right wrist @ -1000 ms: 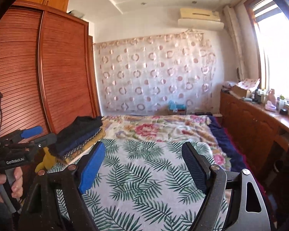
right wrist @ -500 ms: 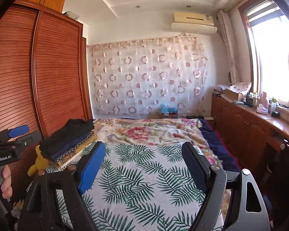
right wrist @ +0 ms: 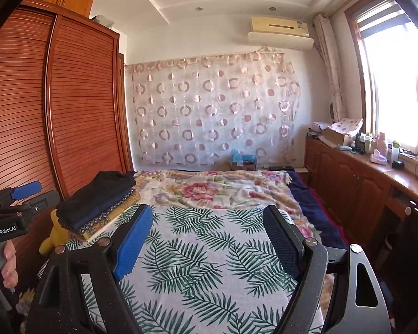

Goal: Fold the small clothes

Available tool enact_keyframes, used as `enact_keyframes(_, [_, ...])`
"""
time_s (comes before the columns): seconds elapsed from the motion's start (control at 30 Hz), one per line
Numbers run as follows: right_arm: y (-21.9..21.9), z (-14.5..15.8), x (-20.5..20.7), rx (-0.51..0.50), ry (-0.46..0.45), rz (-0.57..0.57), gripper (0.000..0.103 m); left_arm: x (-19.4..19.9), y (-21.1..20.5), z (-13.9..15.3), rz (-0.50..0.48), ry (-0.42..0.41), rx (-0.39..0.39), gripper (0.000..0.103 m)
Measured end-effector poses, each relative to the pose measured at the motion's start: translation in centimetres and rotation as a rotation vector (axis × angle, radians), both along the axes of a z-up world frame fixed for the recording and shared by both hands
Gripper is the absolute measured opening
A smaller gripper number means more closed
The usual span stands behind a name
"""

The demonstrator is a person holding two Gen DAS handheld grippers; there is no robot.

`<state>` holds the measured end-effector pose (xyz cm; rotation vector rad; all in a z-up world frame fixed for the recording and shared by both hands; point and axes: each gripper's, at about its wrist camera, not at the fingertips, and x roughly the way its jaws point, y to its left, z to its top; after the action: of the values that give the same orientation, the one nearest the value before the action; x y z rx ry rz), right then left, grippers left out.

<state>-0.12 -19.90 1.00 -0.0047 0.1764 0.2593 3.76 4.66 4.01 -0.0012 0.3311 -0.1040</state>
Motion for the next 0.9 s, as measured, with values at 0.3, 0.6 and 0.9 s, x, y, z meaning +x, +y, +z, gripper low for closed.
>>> enact_keyframes(0.3, [-0.8, 0.3, 0.2, -0.004, -0.001, 0.008, 0.083, 0.1, 0.2, -0.3, 0.0, 0.002, -0.001, 0.084])
enact_keyframes(0.6, [-1.5, 0.1, 0.2, -0.007, -0.004, 0.011, 0.083, 0.1, 0.2, -0.2, -0.001, 0.002, 0.0, 0.084])
enact_keyframes(0.9, [-2.4, 0.2, 0.4, -0.013, -0.007, 0.021, 0.083, 0.1, 0.1, -0.2, 0.0, 0.002, -0.001, 0.084])
